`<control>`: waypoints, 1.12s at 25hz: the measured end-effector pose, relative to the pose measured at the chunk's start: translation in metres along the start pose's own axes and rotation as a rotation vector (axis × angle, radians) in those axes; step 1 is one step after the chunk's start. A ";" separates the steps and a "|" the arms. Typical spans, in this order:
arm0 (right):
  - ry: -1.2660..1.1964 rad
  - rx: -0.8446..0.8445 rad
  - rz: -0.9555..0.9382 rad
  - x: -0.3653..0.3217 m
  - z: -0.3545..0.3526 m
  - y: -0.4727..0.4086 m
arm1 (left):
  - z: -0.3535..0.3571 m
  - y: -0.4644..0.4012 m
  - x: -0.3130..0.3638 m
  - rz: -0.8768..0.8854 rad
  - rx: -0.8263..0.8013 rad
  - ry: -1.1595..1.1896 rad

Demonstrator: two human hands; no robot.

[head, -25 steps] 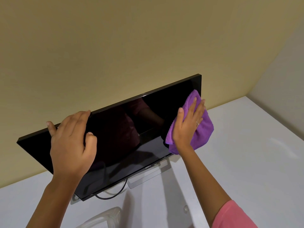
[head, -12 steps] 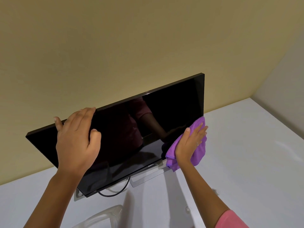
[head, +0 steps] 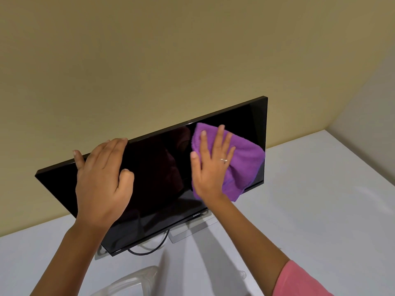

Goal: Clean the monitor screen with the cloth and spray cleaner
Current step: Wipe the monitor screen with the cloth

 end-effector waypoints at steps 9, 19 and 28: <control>0.263 -0.113 -0.568 0.008 0.027 0.090 | 0.001 -0.002 -0.002 0.023 -0.027 -0.054; 0.022 -0.051 0.225 0.085 -0.013 0.004 | 0.000 -0.001 -0.002 0.023 -0.052 -0.043; -0.003 0.053 0.004 -0.009 -0.008 -0.022 | 0.001 0.000 0.000 0.012 -0.028 -0.026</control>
Point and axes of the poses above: each hand's wrist, its own y-axis away from the middle knuckle, its own z-axis out of the palm, x = y × z, the point moved 3 cm from there along -y, towards the middle knuckle, and after that the axes turned 5 degrees about y, right-handed, at the moved point
